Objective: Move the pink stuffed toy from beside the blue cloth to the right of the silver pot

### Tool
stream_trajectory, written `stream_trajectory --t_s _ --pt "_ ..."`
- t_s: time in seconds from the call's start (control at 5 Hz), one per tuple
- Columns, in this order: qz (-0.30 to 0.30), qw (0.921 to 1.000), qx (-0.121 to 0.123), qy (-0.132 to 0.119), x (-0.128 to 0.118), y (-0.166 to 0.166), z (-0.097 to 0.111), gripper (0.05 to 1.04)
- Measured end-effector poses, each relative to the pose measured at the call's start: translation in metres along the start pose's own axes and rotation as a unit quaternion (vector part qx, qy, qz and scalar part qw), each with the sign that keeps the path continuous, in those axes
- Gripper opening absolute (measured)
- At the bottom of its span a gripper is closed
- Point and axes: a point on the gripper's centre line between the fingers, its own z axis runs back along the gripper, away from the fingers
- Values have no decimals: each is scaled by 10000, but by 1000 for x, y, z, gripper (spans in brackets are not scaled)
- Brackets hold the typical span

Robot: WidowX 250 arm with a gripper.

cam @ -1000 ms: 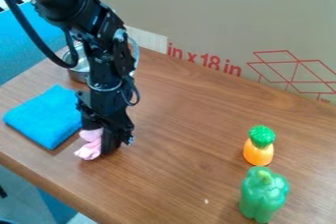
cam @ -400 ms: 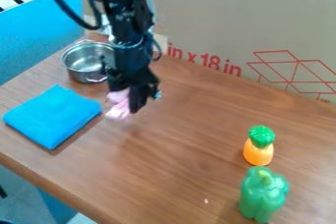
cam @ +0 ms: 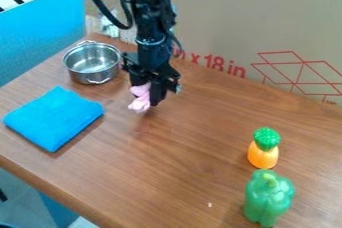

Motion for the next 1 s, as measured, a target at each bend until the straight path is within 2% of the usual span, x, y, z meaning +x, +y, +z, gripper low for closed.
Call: stream_trajectory --t_s 0.4,0.6,0.8,1.0 --pt "69 9997 223 -79 28 5 -14 483" --pt "66 9997 102 -233 34 1 -14 535" --pt "66 9995 -108 -290 33 0 -15 845" --pt "283 9965 -478 -625 21 -5 -6 1017"
